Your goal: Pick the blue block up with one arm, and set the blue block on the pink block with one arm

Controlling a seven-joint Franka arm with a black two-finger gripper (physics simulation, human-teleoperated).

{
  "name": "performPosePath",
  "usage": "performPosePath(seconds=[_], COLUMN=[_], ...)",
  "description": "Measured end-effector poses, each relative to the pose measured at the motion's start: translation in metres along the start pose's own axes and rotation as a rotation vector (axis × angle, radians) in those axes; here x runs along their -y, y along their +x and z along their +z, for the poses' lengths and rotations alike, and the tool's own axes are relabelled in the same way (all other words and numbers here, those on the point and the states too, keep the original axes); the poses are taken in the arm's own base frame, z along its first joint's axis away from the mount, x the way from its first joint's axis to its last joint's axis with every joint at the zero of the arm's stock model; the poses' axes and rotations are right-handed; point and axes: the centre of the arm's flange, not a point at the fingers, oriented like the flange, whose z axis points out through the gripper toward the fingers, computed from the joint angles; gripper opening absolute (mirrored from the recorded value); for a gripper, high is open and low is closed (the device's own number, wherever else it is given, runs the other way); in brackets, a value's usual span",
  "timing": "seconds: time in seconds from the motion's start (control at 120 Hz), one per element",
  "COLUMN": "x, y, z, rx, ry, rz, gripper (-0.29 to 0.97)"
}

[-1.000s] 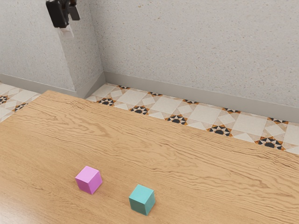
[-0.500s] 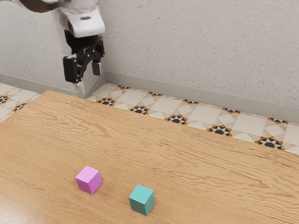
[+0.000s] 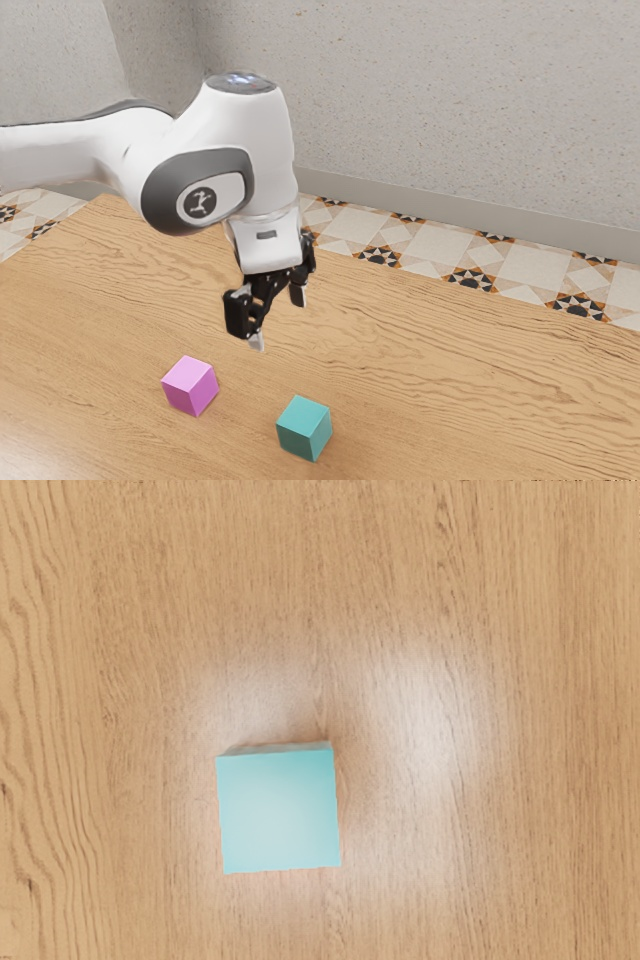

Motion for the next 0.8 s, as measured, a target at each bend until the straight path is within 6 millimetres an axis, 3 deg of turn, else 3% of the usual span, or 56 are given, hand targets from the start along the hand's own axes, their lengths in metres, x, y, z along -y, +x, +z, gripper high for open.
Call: performPosePath(seconds=[0.142, 0.35, 0.442, 0.567, 0.8], x=[-0.007, -0.009, -0.005, -0.011, -0.021], y=[0.011, 0.009, 0.007, 0.002, 0.004], z=[0.033, 0.077, 0.087, 0.111, 0.136], rx=[-0.01, -0.04, -0.062, -0.064, -0.067], ry=[0.008, 0.032, 0.044, 0.049, 0.067], rz=[0.031, 0.034, 0.028, 0.026, 0.046], gripper=[0.68, 0.68, 0.68, 0.68, 0.68])
